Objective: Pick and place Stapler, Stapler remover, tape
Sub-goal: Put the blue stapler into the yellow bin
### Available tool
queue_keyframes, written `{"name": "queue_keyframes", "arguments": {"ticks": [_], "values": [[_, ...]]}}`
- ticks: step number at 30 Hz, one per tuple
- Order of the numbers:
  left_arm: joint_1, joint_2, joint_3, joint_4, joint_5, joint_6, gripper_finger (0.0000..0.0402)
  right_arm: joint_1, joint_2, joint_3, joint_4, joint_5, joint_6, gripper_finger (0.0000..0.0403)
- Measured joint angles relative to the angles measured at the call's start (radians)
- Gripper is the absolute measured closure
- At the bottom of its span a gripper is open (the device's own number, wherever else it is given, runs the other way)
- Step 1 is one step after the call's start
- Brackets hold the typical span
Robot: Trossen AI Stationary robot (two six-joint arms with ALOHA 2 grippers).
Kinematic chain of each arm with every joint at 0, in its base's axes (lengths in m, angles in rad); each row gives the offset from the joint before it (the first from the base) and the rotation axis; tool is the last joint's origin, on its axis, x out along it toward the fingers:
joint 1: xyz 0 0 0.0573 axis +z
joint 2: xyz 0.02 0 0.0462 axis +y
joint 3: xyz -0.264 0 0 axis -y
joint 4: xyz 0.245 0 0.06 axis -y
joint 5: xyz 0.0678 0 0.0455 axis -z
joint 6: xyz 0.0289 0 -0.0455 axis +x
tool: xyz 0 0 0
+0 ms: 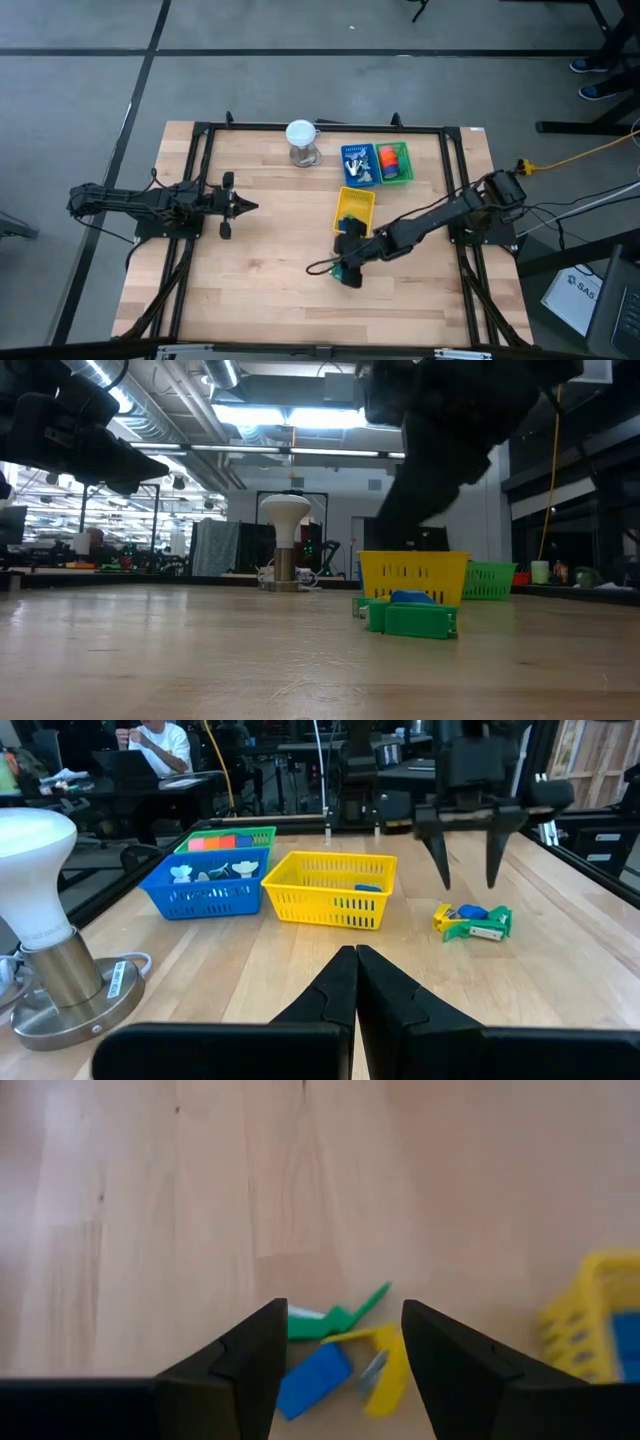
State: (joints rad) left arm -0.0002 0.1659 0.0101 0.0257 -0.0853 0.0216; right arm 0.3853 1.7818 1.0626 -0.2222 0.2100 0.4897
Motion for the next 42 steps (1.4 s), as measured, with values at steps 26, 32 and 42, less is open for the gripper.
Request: {"name": "queue_keyframes", "arguments": {"ticks": [26, 32, 42], "values": [[0.000, 0.000, 0.000, 0.000, 0.000, 0.000, 0.0400, 0.077, 0.085, 0.000, -0.051, 0.000, 0.572, 0.0201], [0.000, 0.000, 0.000, 0.000, 0.000, 0.000, 0.0400, 0.077, 0.123, 0.000, -0.001, 0.000, 0.575, 0.0201], [0.000, 0.000, 0.000, 0.000, 0.000, 0.000, 0.0400, 0.053, 0.141, 0.003, 0.012, 0.034, 0.575, 0.0203]]}}
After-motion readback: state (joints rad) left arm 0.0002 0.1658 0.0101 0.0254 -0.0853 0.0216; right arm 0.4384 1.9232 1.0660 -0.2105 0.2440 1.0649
